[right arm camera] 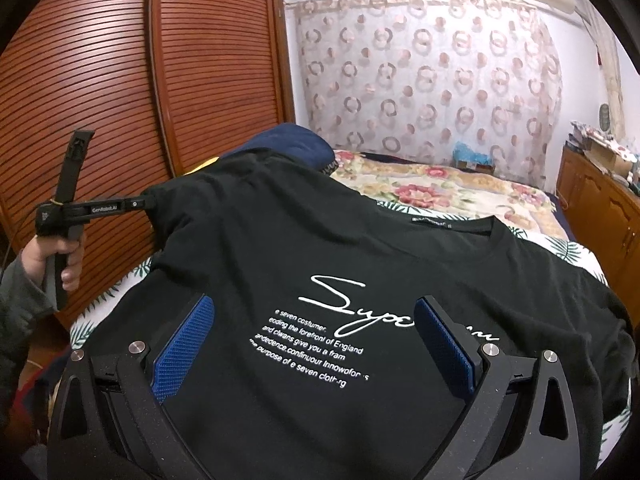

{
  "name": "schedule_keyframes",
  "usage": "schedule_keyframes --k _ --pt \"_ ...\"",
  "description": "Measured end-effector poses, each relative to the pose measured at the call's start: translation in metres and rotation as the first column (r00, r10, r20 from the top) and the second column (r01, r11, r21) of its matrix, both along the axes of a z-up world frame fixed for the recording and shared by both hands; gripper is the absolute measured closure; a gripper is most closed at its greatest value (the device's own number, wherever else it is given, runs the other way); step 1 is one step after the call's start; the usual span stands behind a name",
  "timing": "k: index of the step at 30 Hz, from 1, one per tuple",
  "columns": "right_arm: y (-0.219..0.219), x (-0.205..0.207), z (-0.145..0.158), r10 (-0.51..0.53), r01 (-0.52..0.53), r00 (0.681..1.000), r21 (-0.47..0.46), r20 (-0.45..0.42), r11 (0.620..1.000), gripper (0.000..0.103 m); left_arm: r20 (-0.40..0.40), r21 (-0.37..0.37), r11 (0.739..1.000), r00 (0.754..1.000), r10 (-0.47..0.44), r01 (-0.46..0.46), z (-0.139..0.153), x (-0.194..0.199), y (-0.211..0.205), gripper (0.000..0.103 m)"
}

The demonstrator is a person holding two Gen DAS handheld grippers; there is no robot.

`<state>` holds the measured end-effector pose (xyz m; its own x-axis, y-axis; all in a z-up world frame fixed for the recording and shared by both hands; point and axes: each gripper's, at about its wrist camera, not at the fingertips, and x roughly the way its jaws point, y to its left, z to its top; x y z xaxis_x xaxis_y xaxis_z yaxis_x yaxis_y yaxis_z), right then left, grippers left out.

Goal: Fold small clothes

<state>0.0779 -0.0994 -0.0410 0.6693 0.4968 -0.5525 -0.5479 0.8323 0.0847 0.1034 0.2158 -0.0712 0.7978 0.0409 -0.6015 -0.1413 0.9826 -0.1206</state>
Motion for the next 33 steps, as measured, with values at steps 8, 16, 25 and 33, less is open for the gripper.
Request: schedule_keyframes --k 8,16,25,33 --pt "-0.007 0.001 -0.001 -0.018 0.018 1.000 0.009 -0.001 1.000 0.001 0.101 0.053 0.998 0.994 -0.040 0.035 0.036 -0.017 -0.018 0.103" --pt "-0.021 0.005 0.004 -0.052 0.051 0.999 0.019 0.009 0.999 0.001 0.161 0.084 0.985 0.974 -0.162 0.150 0.084 -0.003 -0.059 0.103" --pt "-0.049 0.009 0.009 -0.106 0.105 0.994 0.031 0.019 0.994 0.001 0.110 0.125 0.946 0.943 -0.313 0.299 0.102 0.040 -0.128 0.103" --pt "-0.060 0.009 0.009 -0.133 0.133 0.991 0.017 0.029 0.991 0.001 0.062 0.109 0.929 0.931 -0.361 0.353 0.096 0.046 -0.161 0.095"
